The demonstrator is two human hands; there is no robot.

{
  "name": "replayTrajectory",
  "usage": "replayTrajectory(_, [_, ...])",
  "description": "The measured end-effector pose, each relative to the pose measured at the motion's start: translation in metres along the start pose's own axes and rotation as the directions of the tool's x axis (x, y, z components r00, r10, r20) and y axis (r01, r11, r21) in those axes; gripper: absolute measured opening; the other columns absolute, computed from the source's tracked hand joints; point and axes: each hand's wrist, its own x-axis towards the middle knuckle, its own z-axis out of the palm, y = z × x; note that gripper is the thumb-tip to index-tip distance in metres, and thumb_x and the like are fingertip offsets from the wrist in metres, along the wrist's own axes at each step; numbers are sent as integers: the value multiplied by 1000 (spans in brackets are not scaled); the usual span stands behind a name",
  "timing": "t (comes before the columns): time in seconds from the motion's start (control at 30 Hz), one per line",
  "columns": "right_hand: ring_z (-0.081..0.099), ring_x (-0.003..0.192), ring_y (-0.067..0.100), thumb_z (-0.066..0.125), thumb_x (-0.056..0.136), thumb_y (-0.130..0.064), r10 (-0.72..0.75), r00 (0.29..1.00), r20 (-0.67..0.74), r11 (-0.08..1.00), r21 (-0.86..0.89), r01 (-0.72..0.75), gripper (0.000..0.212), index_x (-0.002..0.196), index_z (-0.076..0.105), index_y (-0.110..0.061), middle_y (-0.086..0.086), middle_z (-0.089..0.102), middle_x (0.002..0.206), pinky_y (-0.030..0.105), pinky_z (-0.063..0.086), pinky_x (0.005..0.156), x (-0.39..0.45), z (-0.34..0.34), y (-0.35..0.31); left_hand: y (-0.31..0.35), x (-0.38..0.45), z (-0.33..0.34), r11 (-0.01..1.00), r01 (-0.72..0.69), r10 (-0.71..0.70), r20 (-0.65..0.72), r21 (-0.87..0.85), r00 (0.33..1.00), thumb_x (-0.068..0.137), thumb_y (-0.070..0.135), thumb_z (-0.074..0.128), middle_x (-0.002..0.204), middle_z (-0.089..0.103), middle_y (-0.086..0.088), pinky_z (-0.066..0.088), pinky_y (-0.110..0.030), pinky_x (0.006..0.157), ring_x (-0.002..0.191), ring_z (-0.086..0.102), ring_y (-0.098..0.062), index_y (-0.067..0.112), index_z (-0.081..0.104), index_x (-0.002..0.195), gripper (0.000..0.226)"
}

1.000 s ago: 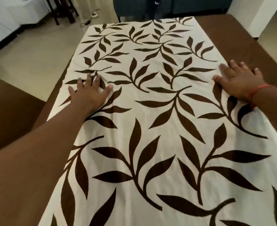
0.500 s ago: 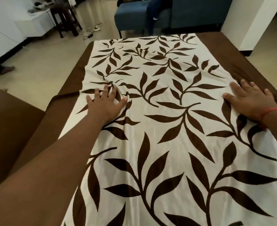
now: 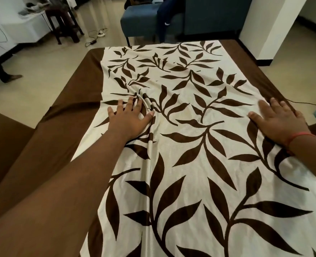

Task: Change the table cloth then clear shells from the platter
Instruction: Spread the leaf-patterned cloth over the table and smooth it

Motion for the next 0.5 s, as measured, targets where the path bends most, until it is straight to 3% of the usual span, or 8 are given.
replayTrajectory(0.37, [2,153,24,1,88,-78,38,999,-22,999,-18,-38,79,155,4,-37,-1,1,166,57,8,119,-19,2,2,19,-2,3,999,-46,46,-17,2,999,82,83,-3,167,1,2,2,-60,119,153,-3,-26,36,6,157,89])
replayTrajectory(0.5, [0,153,26,-6,90,-68,25,999,-22,984,-176,-29,76,157,3,-32,0,0,166,59,7,119,-26,-11,-4,-1,-36,4,999,42,-42,1,-29,999,91,76,7,167,2,-1,1,-58,120,153,-1,-27,32,9,157,79])
